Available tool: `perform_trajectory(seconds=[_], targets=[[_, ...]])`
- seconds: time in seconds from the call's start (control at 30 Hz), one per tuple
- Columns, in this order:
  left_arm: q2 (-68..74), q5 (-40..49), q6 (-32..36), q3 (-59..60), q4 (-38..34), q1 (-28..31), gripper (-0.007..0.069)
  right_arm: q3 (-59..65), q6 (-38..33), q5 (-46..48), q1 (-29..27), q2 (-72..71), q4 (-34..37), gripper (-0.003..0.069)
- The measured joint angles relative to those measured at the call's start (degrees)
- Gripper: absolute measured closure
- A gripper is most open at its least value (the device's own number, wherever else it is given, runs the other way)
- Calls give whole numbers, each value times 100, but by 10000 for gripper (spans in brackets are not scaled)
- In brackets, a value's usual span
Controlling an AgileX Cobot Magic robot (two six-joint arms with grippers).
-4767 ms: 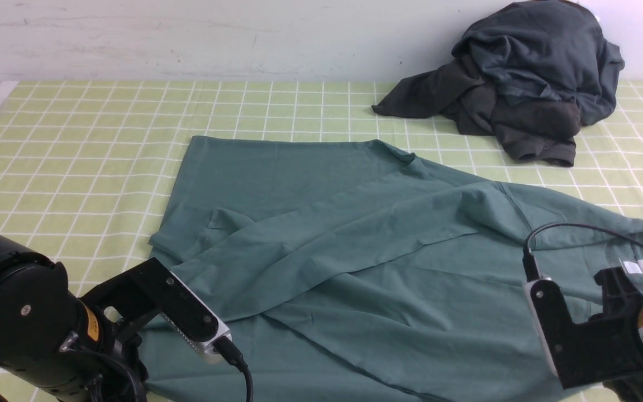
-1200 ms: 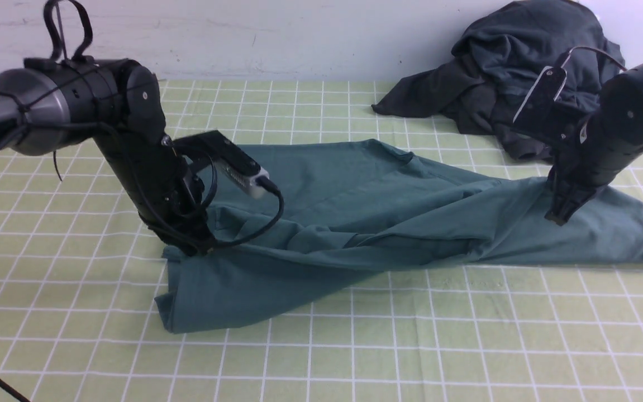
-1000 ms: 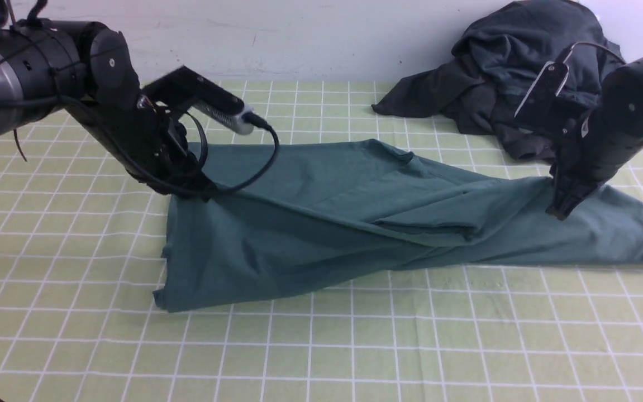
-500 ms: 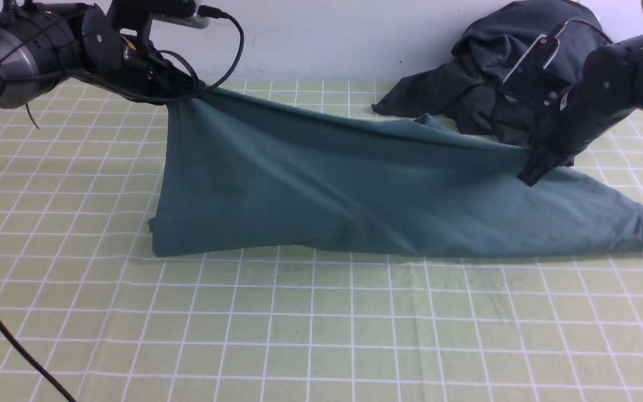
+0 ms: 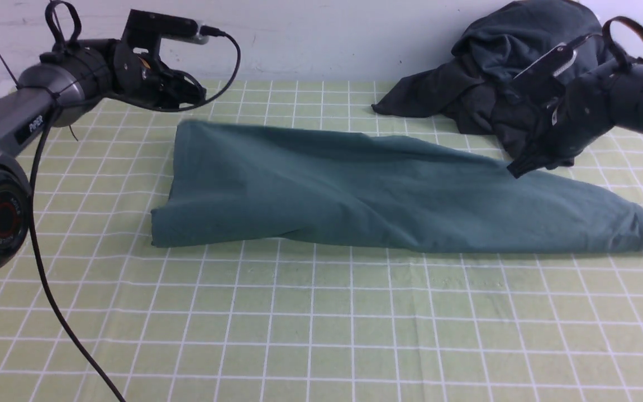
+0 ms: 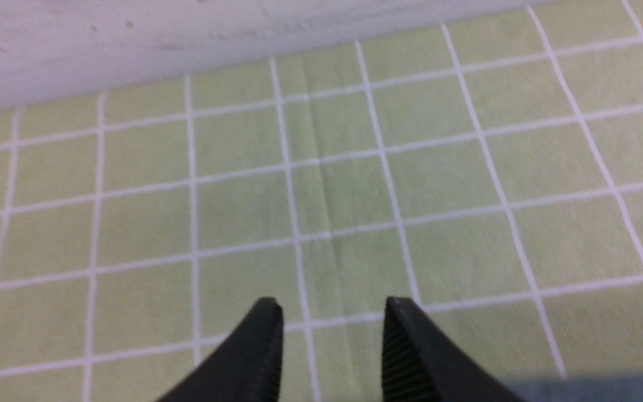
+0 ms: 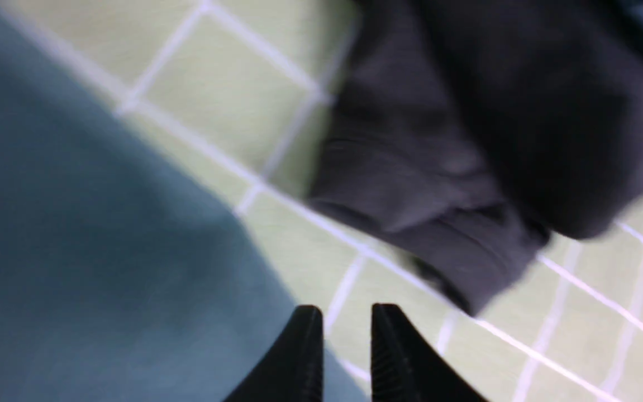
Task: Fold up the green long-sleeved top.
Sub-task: Use both arms to drag the lower edge of the fabric forward and fold it over the upper edge
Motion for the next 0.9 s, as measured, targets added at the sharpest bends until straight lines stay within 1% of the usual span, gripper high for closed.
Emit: perform_trajectory(seconds=[0.03,0.07,0.1,0.13,0.17,0.2,0.23,0.27,0.3,0.33,0.37,0.4,0.43,0.5,0.53,0.57,0.6,0.73,0.8,0.9], targets=[[-31,256,-21,-182,0,42,294,-213,361,267,0,0,-144,489],[-65,569,-50,-314,-14,65,274,-386,627,529,0,0,-182,469],[-83,642,-62,-369,-21,71,270,-423,688,649,0,0,-182,467],[-145,1258,-74,-560,-121,83,260,-662,765,1142,0,-6,-121,456],[-207,1887,-90,-718,-204,82,263,-806,669,1538,6,-21,13,456],[-245,2446,-90,-832,-319,75,274,-930,473,1935,6,-48,294,458],[-254,2558,-90,-850,-368,75,278,-943,370,2089,6,-58,417,461],[-306,3457,-51,-941,-582,53,315,-1007,-27,2578,6,-101,918,475],[-318,3669,-40,-942,-609,43,327,-1013,-143,2697,6,-106,1073,484],[-320,4244,75,-954,-778,-2,372,-1025,-509,2999,0,-106,1622,506],[-313,4455,204,-926,-866,-45,408,-1025,-716,3105,-17,-82,1980,523],[-308,4564,351,-785,-914,-123,459,-1025,-883,3161,-51,-31,2393,540],[-308,4588,385,-706,-930,-155,488,-1025,-956,3186,-94,21,2568,557],[-303,4621,445,-462,-956,-230,534,-963,-997,3186,-186,94,2747,582],[-303,4641,445,-201,-957,-261,580,-858,-1002,3186,-338,161,2760,599],[-303,4637,445,-162,-957,-261,580,-858,-985,3186,-338,161,2760,601],[-303,4644,445,166,-949,-268,608,-718,-894,3186,-526,204,2713,615],[-298,4616,508,773,-864,-268,626,-401,-614,3181,-952,226,2447,622],[-363,4530,609,866,-718,-268,627,-259,-443,3167,-1208,226,2184,621],[-393,4520,596,866,-443,-305,627,-217,-232,3052,-1364,226,1936,621]])
